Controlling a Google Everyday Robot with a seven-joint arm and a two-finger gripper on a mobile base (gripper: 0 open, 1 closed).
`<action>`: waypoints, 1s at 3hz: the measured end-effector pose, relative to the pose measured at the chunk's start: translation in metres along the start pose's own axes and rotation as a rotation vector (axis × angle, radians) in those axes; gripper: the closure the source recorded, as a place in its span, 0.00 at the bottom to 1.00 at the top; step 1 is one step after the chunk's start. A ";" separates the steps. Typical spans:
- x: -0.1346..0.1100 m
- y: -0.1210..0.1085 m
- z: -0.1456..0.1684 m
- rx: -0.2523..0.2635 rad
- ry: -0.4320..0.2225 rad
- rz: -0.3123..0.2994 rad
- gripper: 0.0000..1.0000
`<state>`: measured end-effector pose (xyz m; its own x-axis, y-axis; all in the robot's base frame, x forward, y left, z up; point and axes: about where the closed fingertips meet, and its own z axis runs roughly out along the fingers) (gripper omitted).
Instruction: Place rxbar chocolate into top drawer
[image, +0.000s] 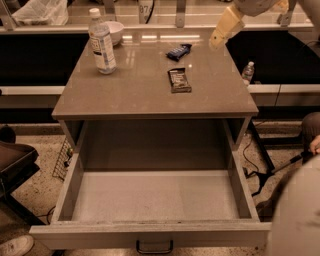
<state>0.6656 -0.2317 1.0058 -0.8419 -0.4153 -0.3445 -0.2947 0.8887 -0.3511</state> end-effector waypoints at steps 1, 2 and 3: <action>-0.026 0.020 0.020 -0.026 0.034 0.163 0.00; -0.041 0.035 0.036 -0.062 0.050 0.329 0.00; -0.049 0.035 0.039 -0.064 0.028 0.371 0.00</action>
Offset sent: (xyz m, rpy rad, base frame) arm 0.0440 0.0591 -0.0419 0.2972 0.0637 -0.4860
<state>0.7138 -0.1880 0.9761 -0.9085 -0.0586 -0.4139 0.0055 0.9884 -0.1519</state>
